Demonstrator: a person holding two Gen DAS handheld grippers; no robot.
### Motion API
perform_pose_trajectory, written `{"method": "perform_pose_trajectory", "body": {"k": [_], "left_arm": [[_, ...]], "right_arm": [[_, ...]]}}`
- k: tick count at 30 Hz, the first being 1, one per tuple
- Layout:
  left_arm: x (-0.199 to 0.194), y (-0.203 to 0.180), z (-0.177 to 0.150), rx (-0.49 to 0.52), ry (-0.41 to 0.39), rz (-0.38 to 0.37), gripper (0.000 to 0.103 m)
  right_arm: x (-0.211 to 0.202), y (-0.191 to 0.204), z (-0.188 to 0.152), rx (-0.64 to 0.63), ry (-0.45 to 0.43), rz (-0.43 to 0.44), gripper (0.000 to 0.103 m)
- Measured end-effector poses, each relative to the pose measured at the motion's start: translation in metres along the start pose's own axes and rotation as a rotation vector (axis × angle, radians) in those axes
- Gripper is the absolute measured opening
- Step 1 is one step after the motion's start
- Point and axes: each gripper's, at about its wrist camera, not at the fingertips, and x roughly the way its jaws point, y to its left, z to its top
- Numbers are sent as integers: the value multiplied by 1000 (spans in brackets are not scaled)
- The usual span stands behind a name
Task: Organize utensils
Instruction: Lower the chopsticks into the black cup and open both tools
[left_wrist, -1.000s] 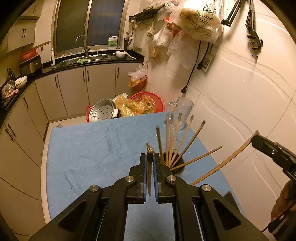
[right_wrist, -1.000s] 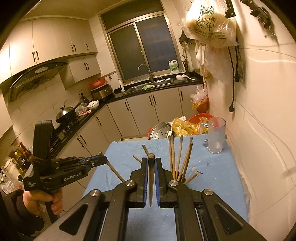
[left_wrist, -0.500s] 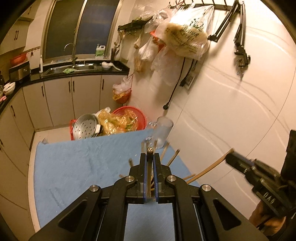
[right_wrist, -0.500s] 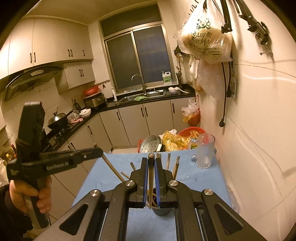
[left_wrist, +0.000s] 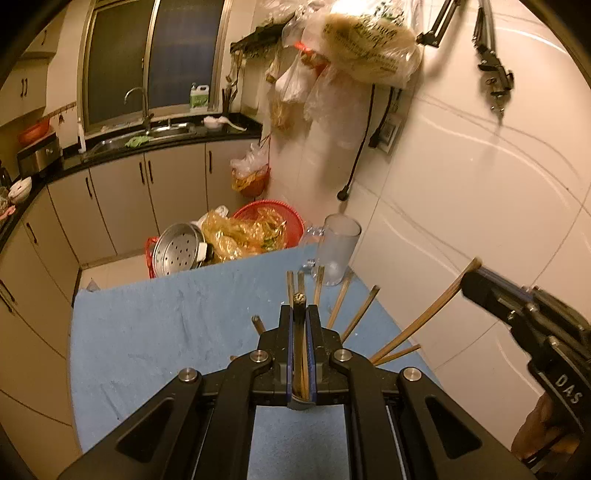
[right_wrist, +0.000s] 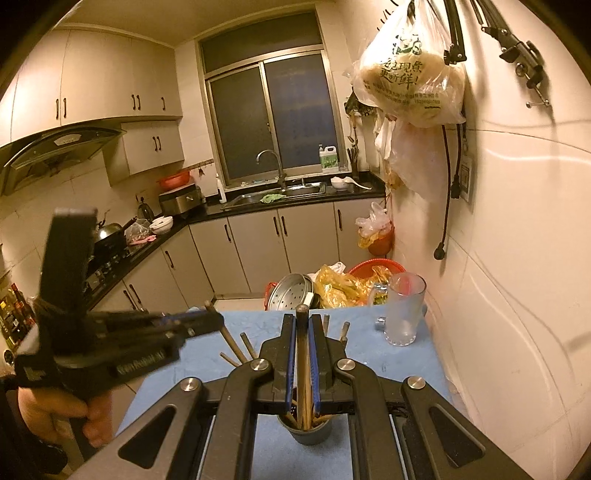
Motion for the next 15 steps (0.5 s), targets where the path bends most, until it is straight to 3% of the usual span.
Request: {"method": "perform_pose_trajectory", "body": {"k": [4, 15], "left_arm": [[14, 4, -5, -22, 33, 10, 7], [46, 10, -29, -64, 120, 18, 7]], "right_arm": [[12, -1, -4, -20, 19, -8, 8], [56, -14, -49, 4, 178, -9, 8]]}}
